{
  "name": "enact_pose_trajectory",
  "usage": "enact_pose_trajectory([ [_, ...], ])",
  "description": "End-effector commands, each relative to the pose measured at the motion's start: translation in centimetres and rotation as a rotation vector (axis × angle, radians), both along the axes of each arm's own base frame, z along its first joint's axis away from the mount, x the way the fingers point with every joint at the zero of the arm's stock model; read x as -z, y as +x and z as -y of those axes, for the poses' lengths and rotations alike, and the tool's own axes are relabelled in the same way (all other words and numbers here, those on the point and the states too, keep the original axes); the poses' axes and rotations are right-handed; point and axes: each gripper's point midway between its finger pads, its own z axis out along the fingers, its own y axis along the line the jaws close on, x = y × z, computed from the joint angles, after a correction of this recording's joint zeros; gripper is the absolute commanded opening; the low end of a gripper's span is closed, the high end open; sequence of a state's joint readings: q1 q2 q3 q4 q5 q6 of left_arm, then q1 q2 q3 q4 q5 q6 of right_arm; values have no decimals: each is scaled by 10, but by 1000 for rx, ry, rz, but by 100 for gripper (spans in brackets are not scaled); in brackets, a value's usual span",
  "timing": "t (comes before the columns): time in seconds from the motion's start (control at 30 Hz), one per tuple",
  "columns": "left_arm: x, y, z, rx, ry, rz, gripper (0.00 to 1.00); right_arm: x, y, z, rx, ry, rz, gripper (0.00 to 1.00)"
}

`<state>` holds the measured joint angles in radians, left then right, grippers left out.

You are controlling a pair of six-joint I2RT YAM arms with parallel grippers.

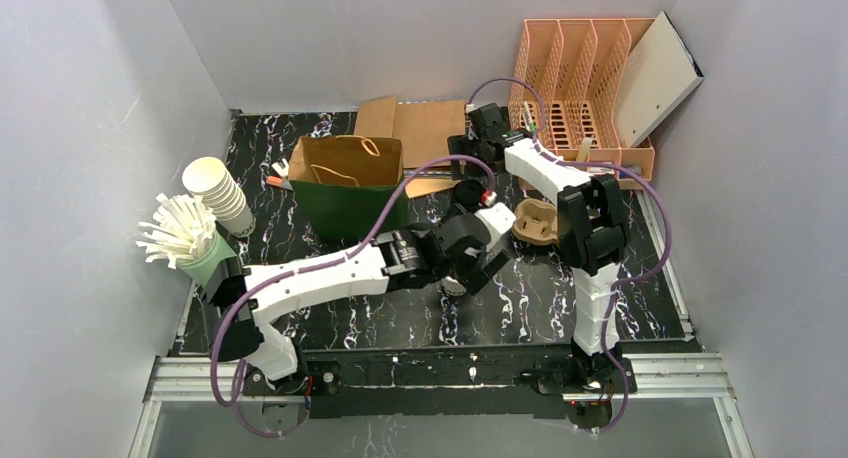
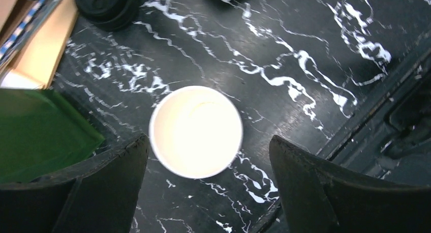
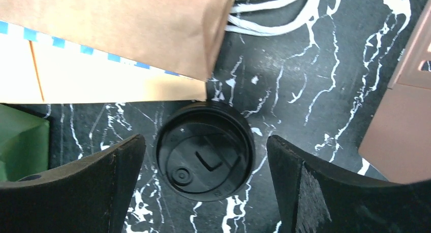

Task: Pack the takeout coffee
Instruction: Place the coffee cup at the center of the board, then close the cup lid on the coffee cup.

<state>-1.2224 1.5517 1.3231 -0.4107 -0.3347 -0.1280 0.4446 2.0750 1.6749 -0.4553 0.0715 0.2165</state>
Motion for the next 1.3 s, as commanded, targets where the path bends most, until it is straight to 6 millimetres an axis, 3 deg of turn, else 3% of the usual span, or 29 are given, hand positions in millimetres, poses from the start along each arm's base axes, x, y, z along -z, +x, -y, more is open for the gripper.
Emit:
enact_pose_trajectory([
  [0.0, -45, 28, -33, -169, -106, 26, 87, -3, 6, -2, 66, -35, -1, 98],
  [0.3, -78, 36, -70, -292, -164, 105, 86, 13, 2, -7, 82, -100, -31, 98],
  [0.53, -85, 34, -85, -312, -165, 125, 86, 18, -1, -10, 73, -104, -47, 98],
  [0.63, -85, 34, -87, -315, -162, 127, 86, 18, -3, -10, 71, -106, -47, 93],
  [0.9, -83, 34, -88, -311, -154, 129, 86, 0, -2, -7, 82, -101, -14, 77],
  [1.27, -80, 33, -88, -307, -142, 126, 85, -32, -3, -5, 89, -76, 40, 72],
])
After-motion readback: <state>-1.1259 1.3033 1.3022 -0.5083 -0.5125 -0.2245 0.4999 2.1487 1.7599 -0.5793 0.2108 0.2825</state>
